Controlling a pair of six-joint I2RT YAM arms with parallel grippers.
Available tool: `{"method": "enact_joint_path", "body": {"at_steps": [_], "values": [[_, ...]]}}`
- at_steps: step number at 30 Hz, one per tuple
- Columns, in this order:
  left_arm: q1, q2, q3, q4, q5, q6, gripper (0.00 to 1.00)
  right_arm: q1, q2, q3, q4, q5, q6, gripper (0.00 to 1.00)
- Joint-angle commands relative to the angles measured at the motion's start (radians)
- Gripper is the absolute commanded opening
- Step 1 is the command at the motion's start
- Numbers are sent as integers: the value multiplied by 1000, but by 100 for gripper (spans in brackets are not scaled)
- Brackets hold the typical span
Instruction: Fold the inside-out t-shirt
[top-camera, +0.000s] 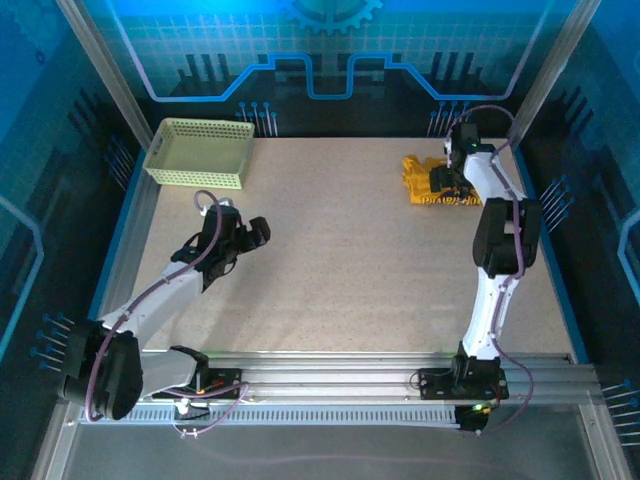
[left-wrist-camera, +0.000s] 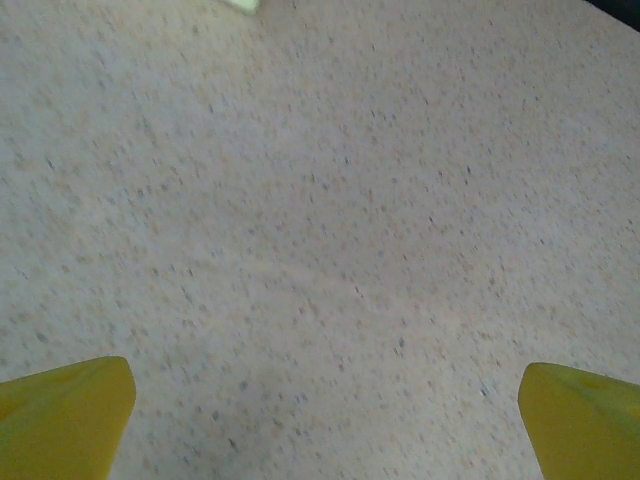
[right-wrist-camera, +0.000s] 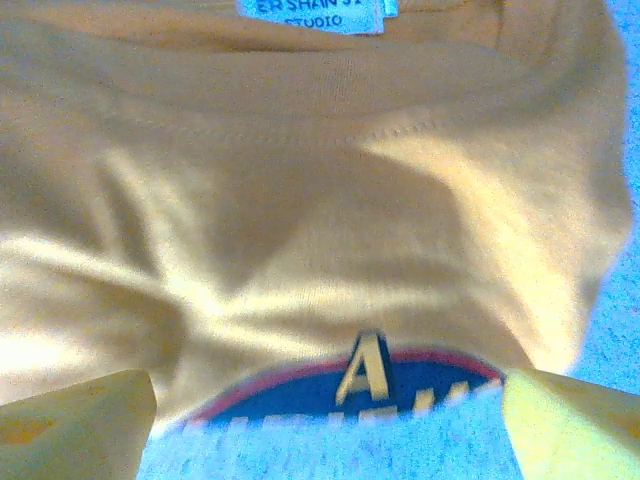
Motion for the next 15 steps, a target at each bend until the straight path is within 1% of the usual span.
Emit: {"method": "enact_joint_path", "body": {"at_steps": [1,2,4,6,8,9,10,12,15], "values": [[9,20,13,54,-145,105,99,34,-198,-94,36,-59,-9,92],[10,22,3,84,-172,134,99,46,-243,-137,54,-65,-3,92],[11,28,-30,187,-198,232,99,70,-339,-250,113,-74,16,93],[15,48,-66,288,-245,325,99,96,-449,-389,204,-78,53,93],[32,71,-71,325,-296,375,99,121,-541,-526,307,-50,99,93],[48,86,-77,347,-302,391,99,133,-588,-604,370,-17,133,93],[63,99,-82,361,-296,397,99,138,-628,-675,432,5,160,93],[88,134,-96,414,-273,417,99,146,-696,-838,593,39,175,100],[101,196,-141,540,-209,472,99,163,-754,-1043,804,108,99,100]]}}
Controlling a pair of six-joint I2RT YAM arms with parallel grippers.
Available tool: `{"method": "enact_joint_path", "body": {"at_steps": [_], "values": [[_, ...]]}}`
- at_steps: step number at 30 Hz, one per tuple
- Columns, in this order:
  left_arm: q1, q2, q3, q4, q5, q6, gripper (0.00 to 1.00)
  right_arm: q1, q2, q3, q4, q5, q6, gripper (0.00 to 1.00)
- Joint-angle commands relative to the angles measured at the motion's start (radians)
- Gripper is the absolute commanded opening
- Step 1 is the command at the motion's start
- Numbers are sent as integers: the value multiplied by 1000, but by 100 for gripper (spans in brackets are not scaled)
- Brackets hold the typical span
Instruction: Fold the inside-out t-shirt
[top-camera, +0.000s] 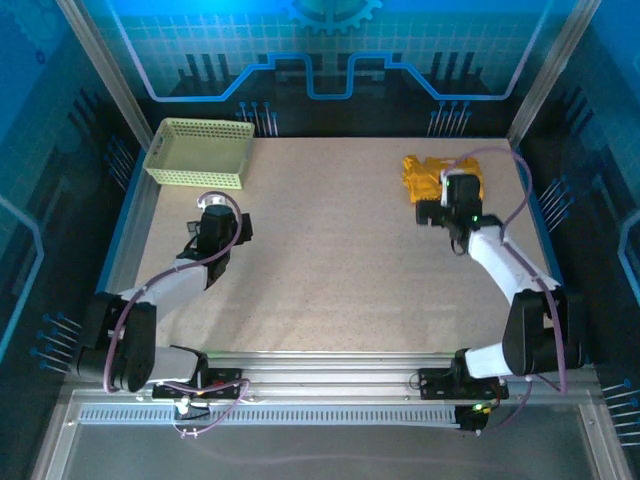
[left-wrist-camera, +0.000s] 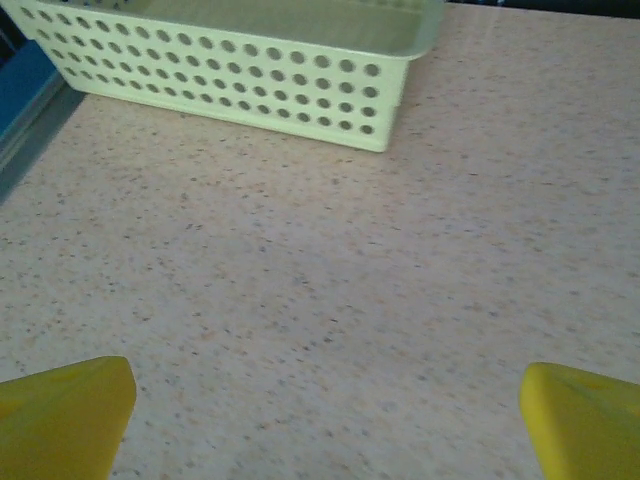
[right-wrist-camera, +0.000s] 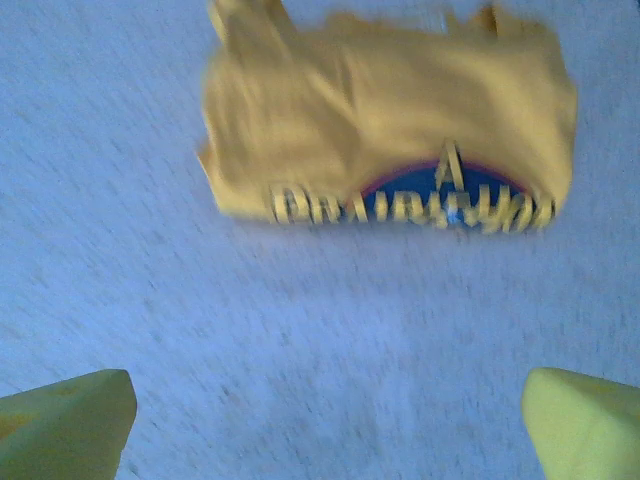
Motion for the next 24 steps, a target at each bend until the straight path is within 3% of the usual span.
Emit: {"method": "enact_joint_path", "body": {"at_steps": [1,7,9,14,17,19,24], "values": [[15,70,-53,191,45,110,99,16,-41,-166,308,99,-30,100],[31,75,-170,480,108,220,99,16,-17,-301,510,96,-92,100],[53,119,-210,595,190,225,99,2,-19,-324,564,35,-101,100],[106,207,-274,796,256,186,99,-3,6,-373,684,-66,-115,100],[120,197,-260,755,297,178,99,-14,14,-391,736,-138,-103,100],[120,191,-262,749,301,177,99,-20,22,-448,864,-221,-119,100],[121,195,-258,749,291,175,99,-19,52,-480,938,-231,-122,100]]}}
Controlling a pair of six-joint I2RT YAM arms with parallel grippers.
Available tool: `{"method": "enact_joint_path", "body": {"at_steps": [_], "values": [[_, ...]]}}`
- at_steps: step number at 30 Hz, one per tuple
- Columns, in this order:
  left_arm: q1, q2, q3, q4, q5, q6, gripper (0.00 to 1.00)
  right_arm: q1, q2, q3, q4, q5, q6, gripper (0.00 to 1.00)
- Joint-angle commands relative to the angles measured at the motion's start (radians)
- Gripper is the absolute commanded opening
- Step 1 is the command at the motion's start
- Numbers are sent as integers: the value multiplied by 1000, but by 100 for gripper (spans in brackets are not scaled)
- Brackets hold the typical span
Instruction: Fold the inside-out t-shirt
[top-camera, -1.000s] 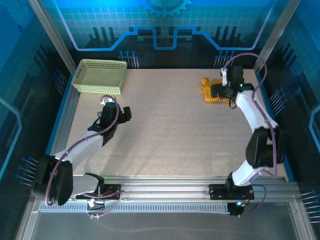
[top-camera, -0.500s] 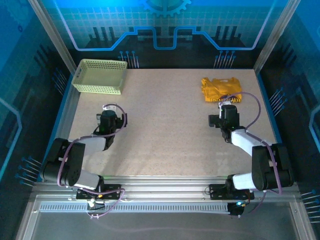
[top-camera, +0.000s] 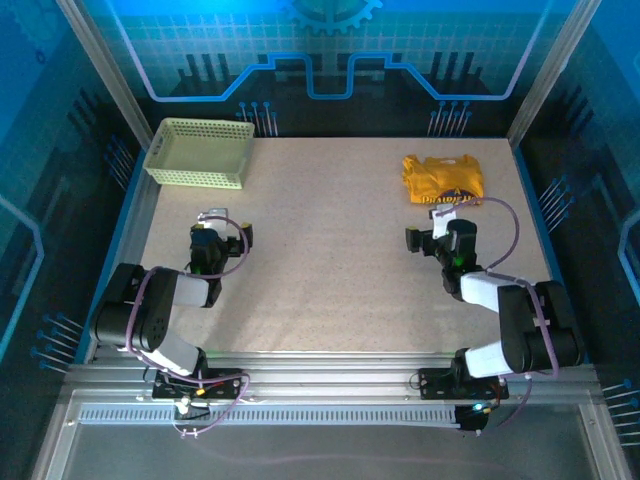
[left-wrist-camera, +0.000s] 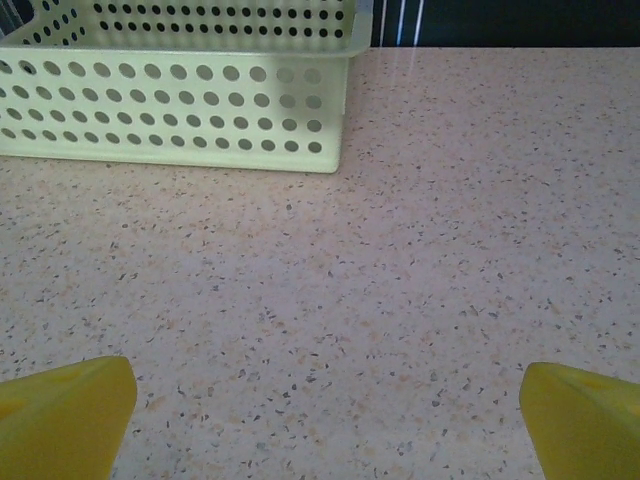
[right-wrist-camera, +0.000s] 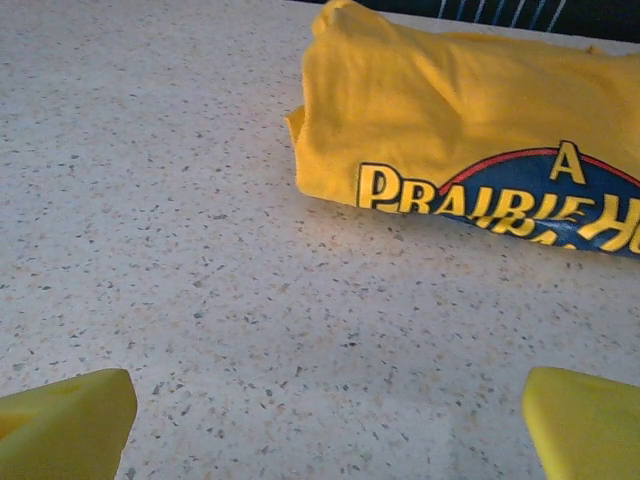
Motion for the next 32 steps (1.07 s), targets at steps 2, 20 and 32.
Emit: {"method": "enact_joint_path", "body": {"at_steps": [2,20,32], "values": [[10,0,0,47,24,1,99,-7,45,-44,197,-26,-9,100],[19,3,14,25,-27,-24,99,-2,85,-1,156,31,3,100],[19,2,14,24,-27,-25,99,-7,84,1,151,19,8,100]]}}
